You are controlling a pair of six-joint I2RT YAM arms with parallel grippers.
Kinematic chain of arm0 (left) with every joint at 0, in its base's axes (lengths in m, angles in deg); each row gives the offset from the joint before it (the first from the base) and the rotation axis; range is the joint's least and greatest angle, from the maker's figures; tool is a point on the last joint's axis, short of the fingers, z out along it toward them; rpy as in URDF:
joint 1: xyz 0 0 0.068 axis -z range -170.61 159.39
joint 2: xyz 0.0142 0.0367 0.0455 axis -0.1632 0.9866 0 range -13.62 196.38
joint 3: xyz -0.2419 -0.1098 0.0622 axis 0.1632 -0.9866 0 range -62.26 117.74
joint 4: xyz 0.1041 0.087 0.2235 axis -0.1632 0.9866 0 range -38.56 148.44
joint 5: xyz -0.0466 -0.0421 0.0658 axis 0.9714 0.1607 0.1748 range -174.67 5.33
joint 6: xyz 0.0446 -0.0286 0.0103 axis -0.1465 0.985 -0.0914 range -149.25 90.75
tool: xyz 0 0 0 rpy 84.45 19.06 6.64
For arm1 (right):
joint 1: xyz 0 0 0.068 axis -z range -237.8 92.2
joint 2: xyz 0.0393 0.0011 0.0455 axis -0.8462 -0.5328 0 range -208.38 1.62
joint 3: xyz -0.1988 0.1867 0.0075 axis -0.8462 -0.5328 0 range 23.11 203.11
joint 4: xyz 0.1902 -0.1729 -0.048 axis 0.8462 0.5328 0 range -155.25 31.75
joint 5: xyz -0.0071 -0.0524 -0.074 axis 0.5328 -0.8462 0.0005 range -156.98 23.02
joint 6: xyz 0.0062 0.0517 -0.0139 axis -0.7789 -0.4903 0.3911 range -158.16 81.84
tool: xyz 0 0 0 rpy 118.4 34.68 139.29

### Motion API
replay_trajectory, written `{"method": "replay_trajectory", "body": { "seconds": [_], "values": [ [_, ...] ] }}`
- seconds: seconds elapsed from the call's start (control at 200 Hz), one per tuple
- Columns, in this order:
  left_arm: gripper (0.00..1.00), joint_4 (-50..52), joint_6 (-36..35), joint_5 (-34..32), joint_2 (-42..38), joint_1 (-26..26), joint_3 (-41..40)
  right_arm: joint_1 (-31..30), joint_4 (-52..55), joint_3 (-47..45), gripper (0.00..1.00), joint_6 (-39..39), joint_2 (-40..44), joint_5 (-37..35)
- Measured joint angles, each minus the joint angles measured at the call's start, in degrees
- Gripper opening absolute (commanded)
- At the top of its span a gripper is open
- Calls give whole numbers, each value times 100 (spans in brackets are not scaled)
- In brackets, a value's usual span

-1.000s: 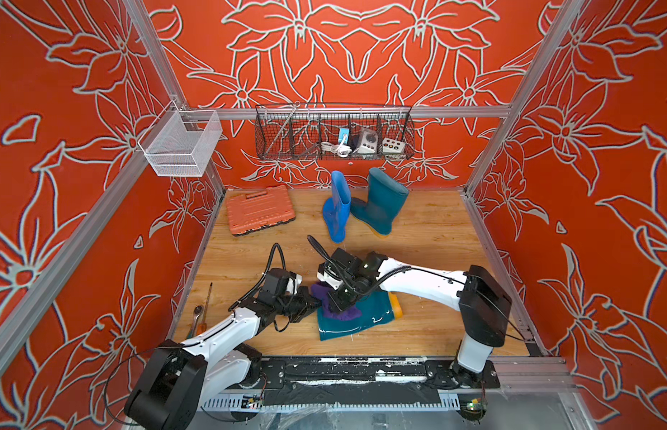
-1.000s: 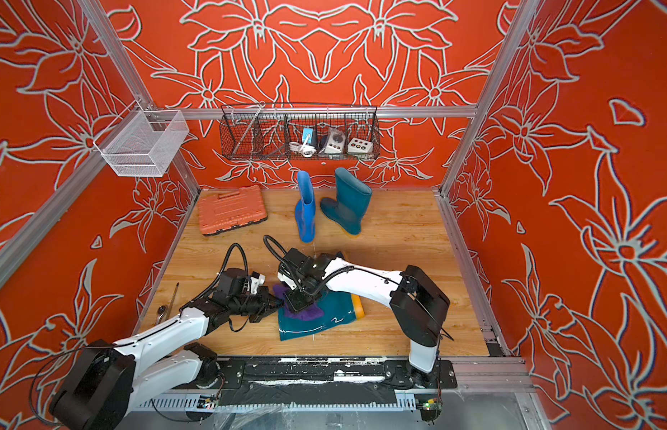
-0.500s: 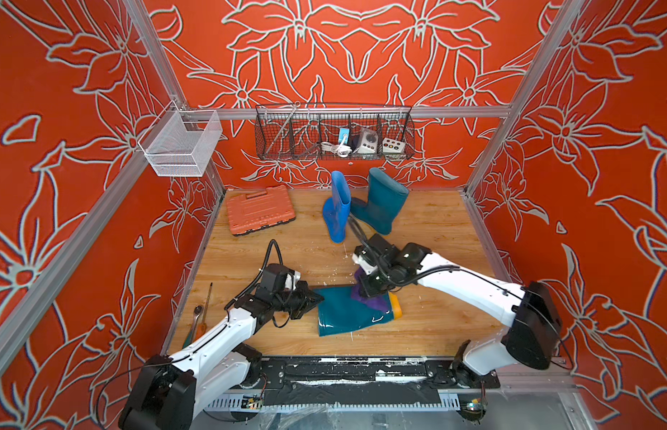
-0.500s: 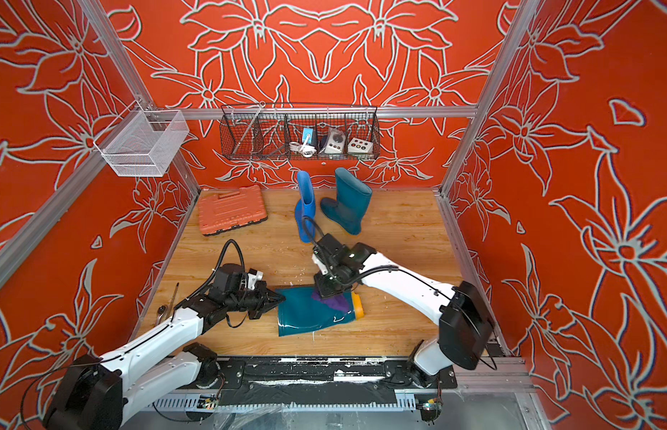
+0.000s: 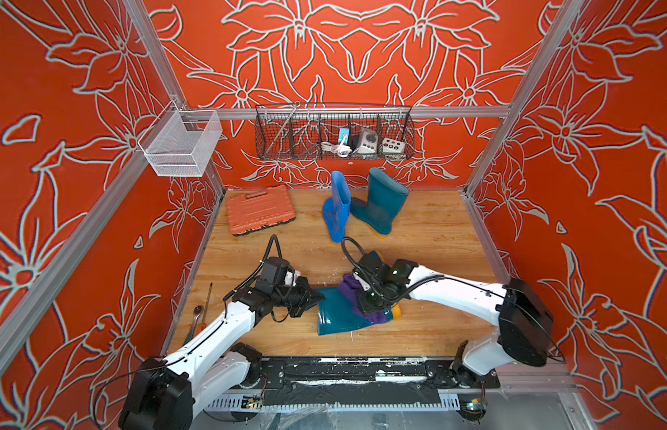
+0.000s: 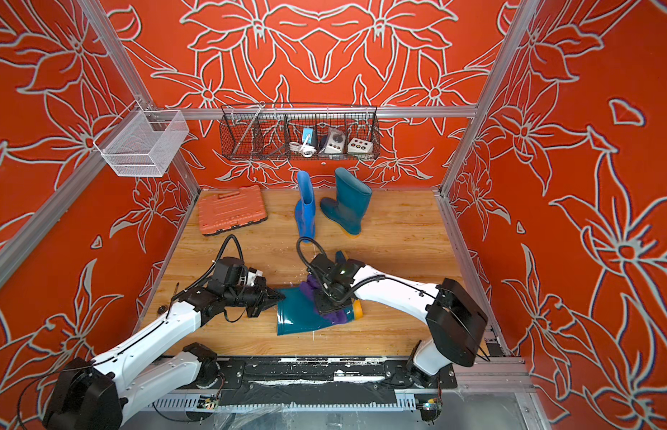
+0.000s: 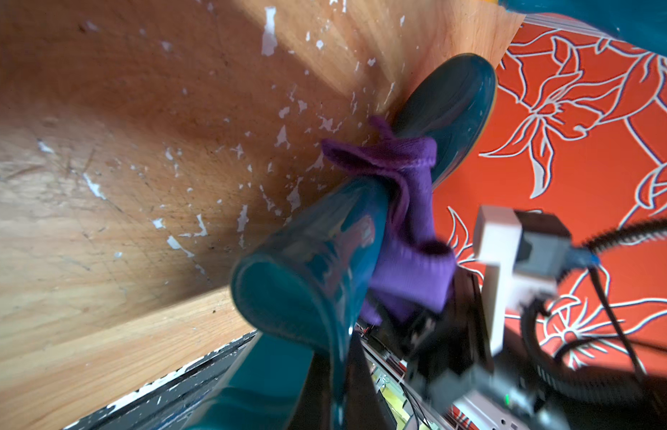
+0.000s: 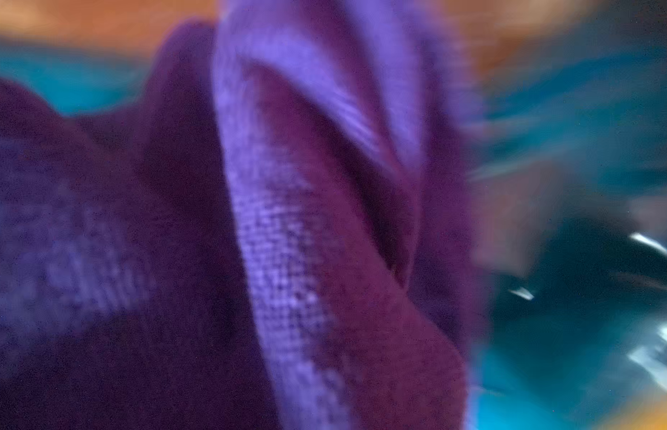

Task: Wipe the rubber boots with a cloth
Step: Wipe the dirt off the rubber boot.

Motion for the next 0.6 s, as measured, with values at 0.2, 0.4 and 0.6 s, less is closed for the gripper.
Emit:
{"method": "replay_trajectory", "body": {
  "seconds": [0.2, 0.4, 0.6],
  "values": [
    [0, 140, -304, 4, 634, -17, 780, -540, 11, 844, 0, 374, -293, -87],
    [0, 122, -382, 39, 1193, -96, 1005, -1049, -284, 1648, 0, 964, -758, 94],
    [0, 28, -415, 205, 1287, -238, 870, 9, -702, 98, 0, 997, -225, 328]
  ]
}}
